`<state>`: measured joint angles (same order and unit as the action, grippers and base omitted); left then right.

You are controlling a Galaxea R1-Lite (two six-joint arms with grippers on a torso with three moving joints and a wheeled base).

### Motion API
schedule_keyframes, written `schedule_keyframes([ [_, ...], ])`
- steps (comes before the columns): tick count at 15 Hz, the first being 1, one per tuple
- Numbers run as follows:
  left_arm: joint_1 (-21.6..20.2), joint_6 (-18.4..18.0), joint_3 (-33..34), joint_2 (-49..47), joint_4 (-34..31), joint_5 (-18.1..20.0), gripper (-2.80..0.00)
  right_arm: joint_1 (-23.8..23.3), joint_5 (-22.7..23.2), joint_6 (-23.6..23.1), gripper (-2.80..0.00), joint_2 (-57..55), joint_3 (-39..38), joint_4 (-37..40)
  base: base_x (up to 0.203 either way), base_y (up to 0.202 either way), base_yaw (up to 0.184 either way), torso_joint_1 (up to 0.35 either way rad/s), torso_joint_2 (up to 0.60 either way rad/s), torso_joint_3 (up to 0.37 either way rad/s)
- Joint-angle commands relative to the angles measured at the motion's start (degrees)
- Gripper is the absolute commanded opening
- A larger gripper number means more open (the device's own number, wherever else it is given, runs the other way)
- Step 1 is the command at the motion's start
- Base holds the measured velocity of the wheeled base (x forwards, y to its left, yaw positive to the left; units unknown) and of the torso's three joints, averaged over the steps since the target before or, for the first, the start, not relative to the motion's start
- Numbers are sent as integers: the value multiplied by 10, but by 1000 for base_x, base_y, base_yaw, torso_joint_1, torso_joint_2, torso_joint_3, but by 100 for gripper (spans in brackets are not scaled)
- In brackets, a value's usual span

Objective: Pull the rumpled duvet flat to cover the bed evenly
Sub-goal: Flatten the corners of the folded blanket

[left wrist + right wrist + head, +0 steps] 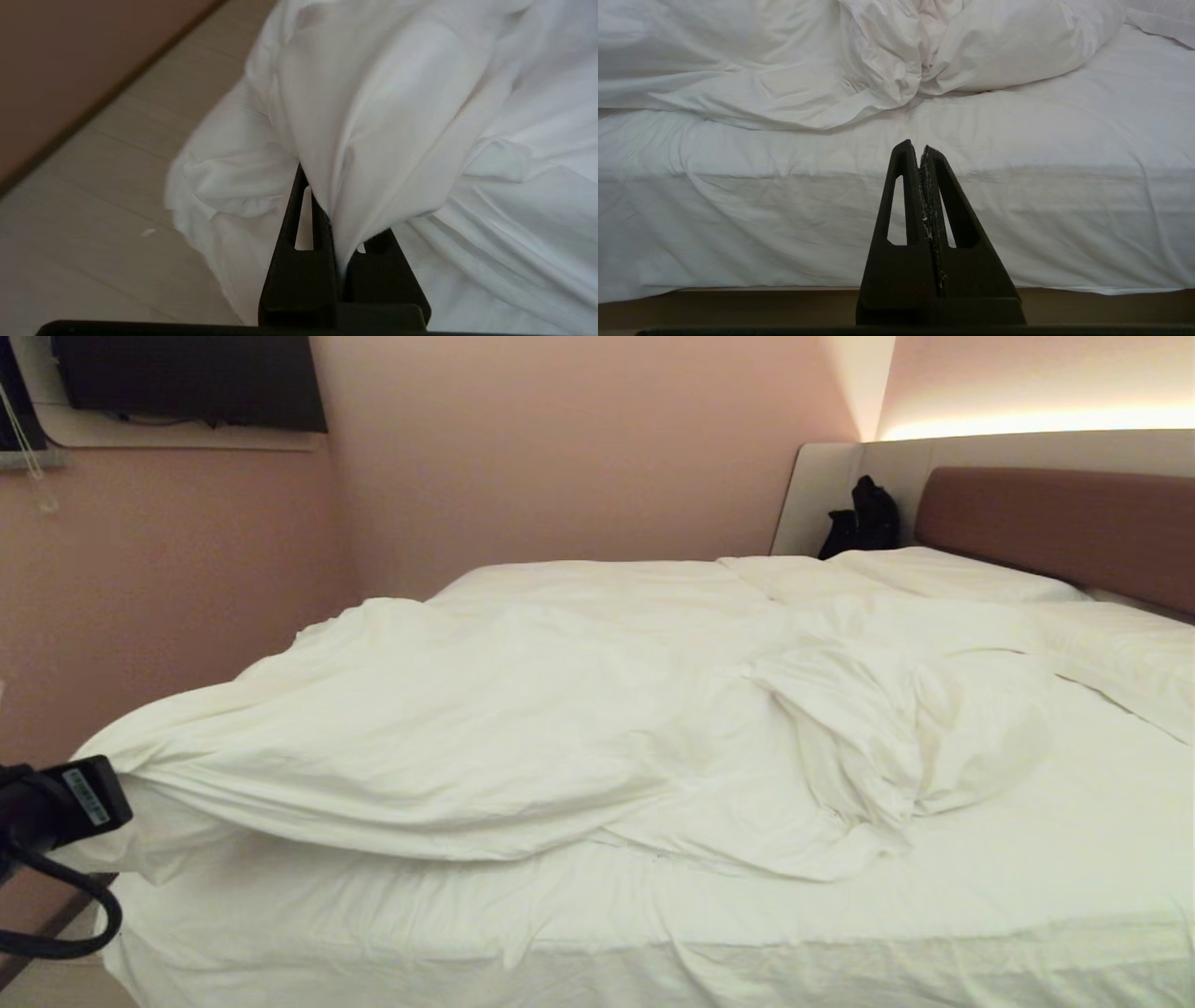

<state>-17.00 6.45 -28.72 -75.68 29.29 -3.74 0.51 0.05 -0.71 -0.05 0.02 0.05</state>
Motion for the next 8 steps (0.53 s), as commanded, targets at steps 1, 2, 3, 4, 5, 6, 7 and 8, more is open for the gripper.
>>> schedule_keyframes([
  [1,-39,-20,6,36,3,-6,-280,0,0,0,-280,0,0,0,0,0,0,0,0,0],
  [2,-58,-33,8,50,2,-6,-280,0,0,0,-280,0,0,0,0,0,0,0,0,0],
  [3,-74,-45,10,63,2,-6,-280,0,0,0,-280,0,0,0,0,0,0,0,0,0],
  [4,-89,-55,12,75,-2,-7,-280,0,0,0,-280,0,0,0,0,0,0,0,0,0],
  [5,-100,-64,13,88,-10,-7,-280,0,0,0,-280,0,0,0,0,0,0,0,0,0],
  [6,-112,-73,13,100,-20,-7,-280,0,0,0,-280,0,0,0,0,0,0,0,0,0],
  [7,-119,-81,13,112,-31,-7,-280,0,0,0,-280,0,0,0,0,0,0,0,0,0],
  [8,-125,-90,14,123,-43,-7,-280,0,0,0,-280,0,0,0,0,0,0,0,0,0],
])
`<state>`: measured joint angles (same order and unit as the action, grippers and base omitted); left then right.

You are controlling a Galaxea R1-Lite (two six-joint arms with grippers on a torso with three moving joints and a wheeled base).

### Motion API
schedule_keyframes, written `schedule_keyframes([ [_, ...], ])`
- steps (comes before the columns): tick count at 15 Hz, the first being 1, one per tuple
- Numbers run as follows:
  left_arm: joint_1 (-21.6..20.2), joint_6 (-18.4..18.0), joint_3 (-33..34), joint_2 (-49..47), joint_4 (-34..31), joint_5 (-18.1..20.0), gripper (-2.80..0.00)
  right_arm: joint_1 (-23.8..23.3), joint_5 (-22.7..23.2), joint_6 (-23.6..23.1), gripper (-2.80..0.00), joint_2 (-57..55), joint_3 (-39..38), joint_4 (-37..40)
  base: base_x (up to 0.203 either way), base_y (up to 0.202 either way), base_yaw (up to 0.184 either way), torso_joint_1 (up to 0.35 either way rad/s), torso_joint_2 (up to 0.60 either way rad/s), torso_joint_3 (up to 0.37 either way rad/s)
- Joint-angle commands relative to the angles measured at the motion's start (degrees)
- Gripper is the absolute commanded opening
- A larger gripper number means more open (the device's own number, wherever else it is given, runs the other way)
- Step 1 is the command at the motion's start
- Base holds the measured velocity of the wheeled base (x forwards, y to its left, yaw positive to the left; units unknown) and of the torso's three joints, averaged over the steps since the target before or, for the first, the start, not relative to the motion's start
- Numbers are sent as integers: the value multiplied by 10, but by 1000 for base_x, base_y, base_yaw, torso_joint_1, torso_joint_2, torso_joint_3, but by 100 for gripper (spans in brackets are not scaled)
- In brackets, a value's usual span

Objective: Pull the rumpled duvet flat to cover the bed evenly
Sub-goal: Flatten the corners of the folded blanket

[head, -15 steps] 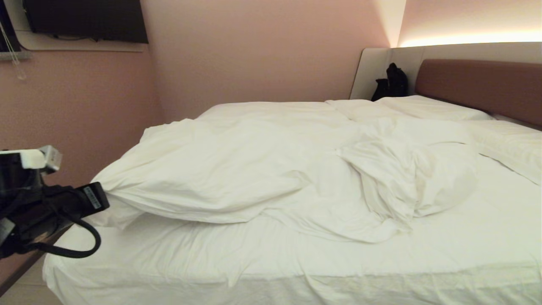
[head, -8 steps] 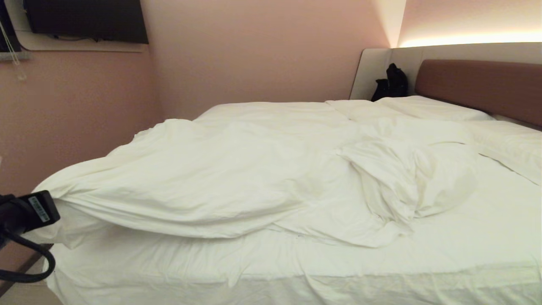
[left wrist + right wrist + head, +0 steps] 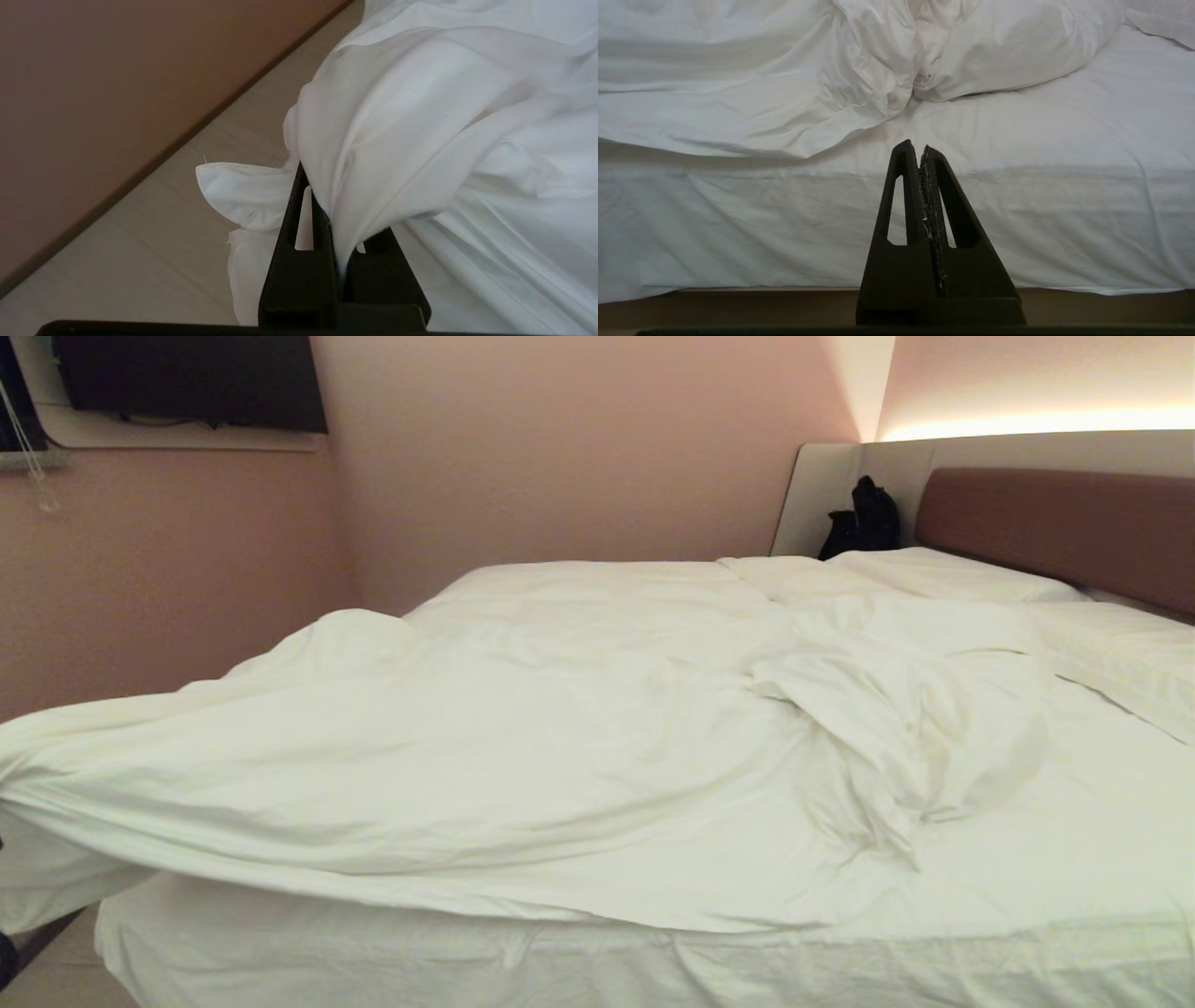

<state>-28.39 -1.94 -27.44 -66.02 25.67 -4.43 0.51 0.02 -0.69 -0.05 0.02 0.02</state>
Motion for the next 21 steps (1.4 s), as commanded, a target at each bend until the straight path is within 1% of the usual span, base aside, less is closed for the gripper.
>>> schedule_keyframes([
  [1,-13,-17,2,35,-18,-2,-280,0,1,0,-280,0,0,0,0,0,0,0,0,0],
  [2,-15,-26,3,44,-25,-7,-280,0,1,0,-280,0,0,1,0,0,0,0,0,0],
  [4,-16,-51,11,61,-35,-39,-280,0,0,0,-280,0,0,0,0,0,0,0,0,0],
  [5,-16,-60,14,65,-36,-44,-280,0,0,0,-280,0,0,1,0,0,0,0,0,0],
  [15,-16,-63,20,70,-36,-45,-280,0,1,0,-280,0,0,0,0,0,0,0,0,0],
  [17,-15,-73,30,70,-35,-45,-280,0,1,0,-280,0,1,0,0,0,0,0,0,0],
  [18,-15,-81,35,70,-35,-44,0,0,0,0,-280,0,1,0,0,0,0,0,0,0],
  [21,-15,-86,40,70,-39,-46,0,0,0,0,-280,0,1,1,0,0,0,0,0,0],
])
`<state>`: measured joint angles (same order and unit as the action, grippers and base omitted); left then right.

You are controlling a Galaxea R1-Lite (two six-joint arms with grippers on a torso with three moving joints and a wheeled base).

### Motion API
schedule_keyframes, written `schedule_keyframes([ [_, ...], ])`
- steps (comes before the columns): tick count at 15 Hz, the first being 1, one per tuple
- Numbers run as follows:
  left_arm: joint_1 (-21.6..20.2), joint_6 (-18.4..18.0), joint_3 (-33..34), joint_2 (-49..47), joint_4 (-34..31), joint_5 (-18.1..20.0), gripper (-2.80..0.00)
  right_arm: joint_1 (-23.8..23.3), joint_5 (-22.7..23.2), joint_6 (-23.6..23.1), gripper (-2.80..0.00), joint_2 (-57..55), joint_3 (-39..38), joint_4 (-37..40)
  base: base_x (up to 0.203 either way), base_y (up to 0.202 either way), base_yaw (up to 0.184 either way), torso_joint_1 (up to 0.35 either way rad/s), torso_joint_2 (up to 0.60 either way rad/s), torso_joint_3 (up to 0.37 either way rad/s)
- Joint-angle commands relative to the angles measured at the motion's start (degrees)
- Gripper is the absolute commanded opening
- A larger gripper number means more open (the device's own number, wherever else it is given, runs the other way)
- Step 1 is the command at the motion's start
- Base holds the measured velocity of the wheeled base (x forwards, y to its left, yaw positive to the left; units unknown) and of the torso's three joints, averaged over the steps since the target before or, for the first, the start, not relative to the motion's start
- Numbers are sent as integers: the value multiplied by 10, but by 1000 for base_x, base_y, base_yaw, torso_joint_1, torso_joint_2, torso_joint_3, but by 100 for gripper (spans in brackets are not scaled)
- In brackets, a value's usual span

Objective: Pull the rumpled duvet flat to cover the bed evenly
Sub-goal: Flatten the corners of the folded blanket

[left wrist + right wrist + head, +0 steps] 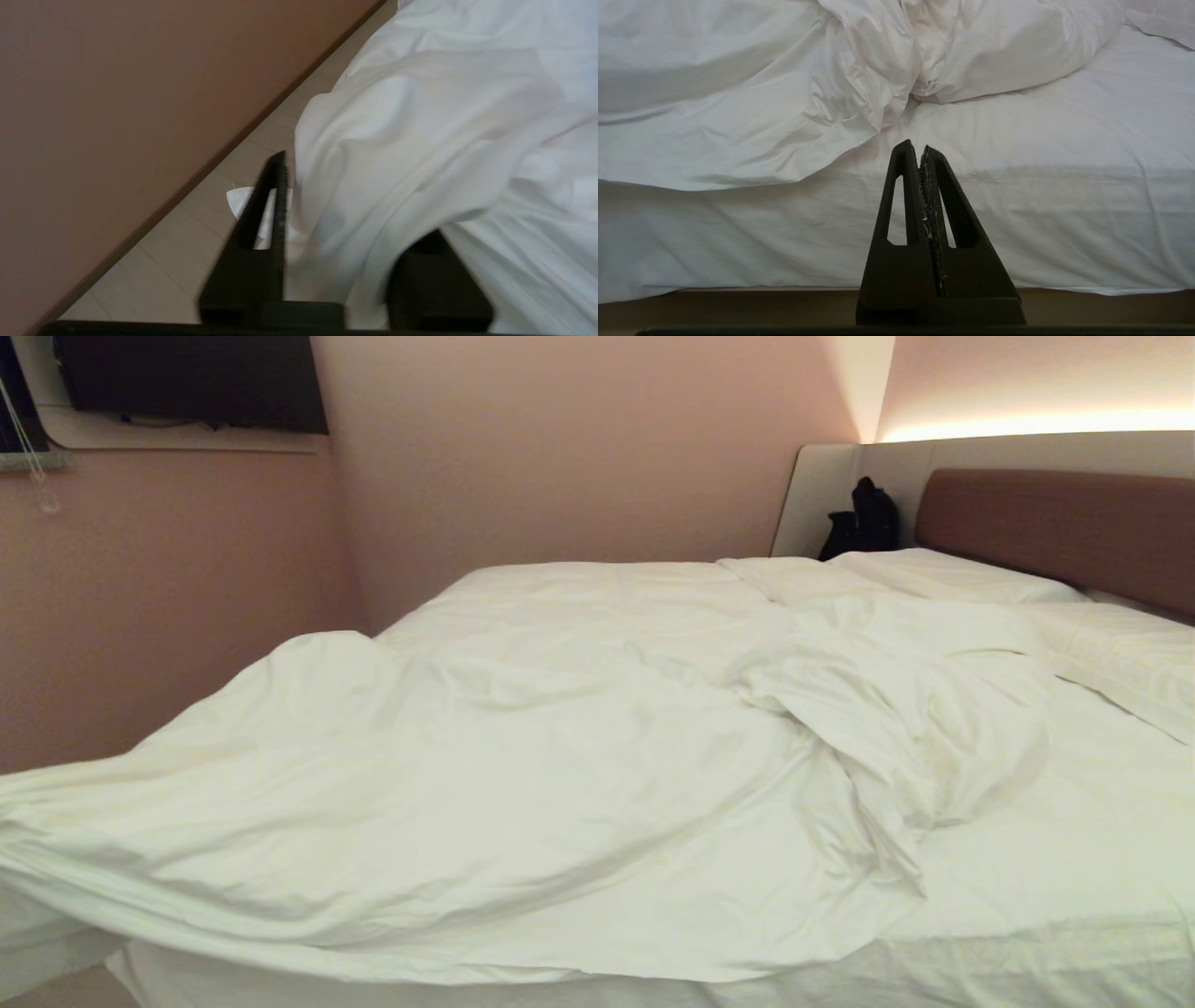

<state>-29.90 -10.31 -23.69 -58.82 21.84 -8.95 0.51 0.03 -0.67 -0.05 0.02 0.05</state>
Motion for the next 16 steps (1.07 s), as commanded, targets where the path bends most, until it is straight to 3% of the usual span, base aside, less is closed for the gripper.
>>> schedule_keyframes([
  [1,-1,-15,6,0,-12,-1,0,0,0,0,-280,0,1,0,0,0,0,0,0,0],
  [6,0,-72,5,44,-140,2,0,0,0,0,-280,0,0,0,0,0,0,0,0,0],
  [10,1,-123,-15,136,-293,7,0,0,1,0,-280,0,0,0,0,0,0,0,0,0],
  [16,6,-129,-90,205,-366,36,0,0,0,-1,-280,0,0,0,0,0,0,0,0,0],
])
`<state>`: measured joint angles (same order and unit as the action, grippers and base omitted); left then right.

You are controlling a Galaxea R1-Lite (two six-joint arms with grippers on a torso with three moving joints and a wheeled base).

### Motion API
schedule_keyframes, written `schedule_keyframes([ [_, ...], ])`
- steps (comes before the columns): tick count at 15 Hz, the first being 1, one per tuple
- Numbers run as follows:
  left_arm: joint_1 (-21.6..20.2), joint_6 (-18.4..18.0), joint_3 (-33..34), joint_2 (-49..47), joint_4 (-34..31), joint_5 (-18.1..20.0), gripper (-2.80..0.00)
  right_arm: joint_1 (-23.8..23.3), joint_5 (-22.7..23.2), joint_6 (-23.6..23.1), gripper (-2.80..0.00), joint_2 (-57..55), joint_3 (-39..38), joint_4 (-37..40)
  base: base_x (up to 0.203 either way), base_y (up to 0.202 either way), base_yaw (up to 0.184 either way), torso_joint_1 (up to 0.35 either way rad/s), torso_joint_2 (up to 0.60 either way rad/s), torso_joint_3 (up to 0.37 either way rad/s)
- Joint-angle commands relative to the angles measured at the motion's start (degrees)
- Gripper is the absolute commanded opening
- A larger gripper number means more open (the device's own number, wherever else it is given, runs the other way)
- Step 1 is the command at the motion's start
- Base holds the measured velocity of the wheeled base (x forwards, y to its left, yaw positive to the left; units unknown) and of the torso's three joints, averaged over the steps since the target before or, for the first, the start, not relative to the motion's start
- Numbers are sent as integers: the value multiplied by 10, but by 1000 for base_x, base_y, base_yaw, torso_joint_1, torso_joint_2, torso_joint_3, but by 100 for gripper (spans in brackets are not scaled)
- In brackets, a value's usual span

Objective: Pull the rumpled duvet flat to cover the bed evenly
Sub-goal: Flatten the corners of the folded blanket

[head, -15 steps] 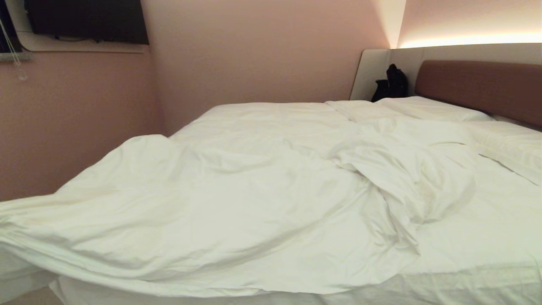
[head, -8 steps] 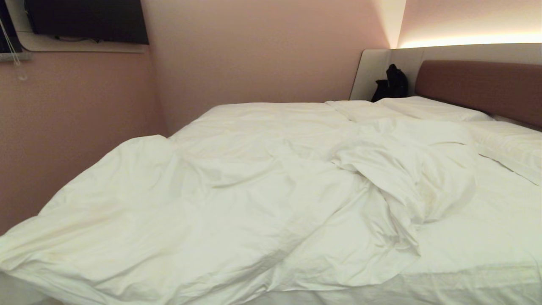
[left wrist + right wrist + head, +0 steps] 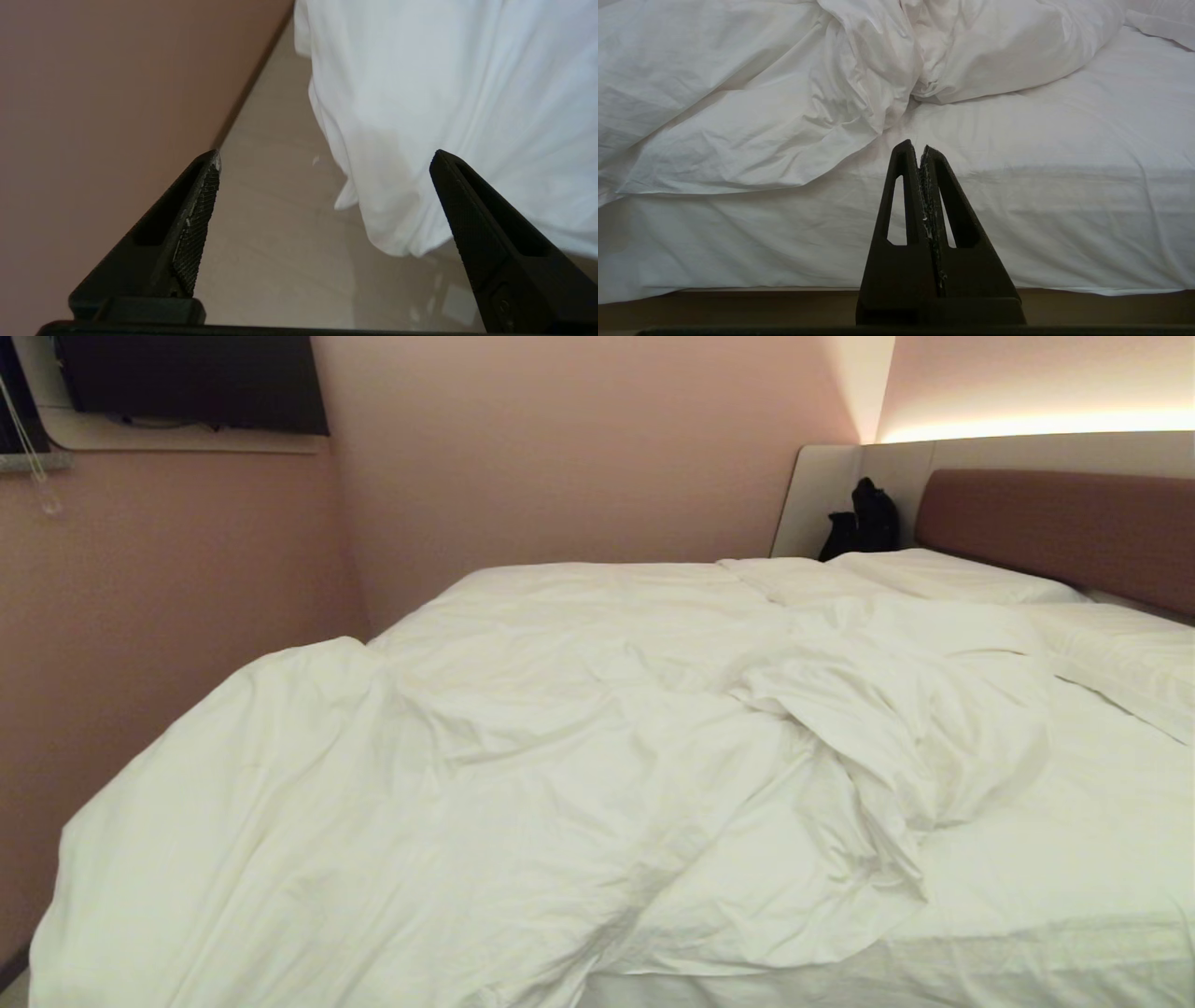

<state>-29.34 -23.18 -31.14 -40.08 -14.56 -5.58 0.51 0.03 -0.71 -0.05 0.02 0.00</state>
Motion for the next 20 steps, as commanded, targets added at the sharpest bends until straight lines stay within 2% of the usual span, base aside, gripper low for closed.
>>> schedule_keyframes([
  [1,0,1,-26,19,-2,8,0,0,0,0,-280,0,0,0,0,0,0,0,0,0],
  [3,0,10,-48,15,1,46,0,0,1,0,-280,0,0,0,0,0,0,0,0,0],
  [4,0,23,-63,7,2,82,0,0,0,0,-280,0,0,1,0,0,0,0,0,0],
  [6,1,68,-100,-35,5,186,0,0,1,0,-280,0,0,0,0,0,0,0,0,0],
  [8,3,158,-145,-102,20,291,0,0,0,0,-280,0,0,1,0,0,0,0,0,0],
  [10,8,256,-182,-175,58,368,0,0,1,0,-280,0,0,0,0,0,0,0,0,0],
  [12,18,344,-204,-249,128,424,0,0,1,0,-280,0,0,0,0,0,0,0,0,0],
  [14,57,399,-213,-301,202,450,0,0,1,0,-280,0,1,1,0,0,0,0,0,0],
  [15,78,407,-215,-315,219,454,-151,0,0,0,-280,0,0,0,0,0,0,0,0,0],
  [16,96,411,-216,-323,230,455,-280,0,1,0,-280,0,0,0,0,0,0,0,0,0],
  [20,150,418,-214,-360,272,455,-280,0,1,0,-280,0,0,0,0,0,0,0,0,0],
])
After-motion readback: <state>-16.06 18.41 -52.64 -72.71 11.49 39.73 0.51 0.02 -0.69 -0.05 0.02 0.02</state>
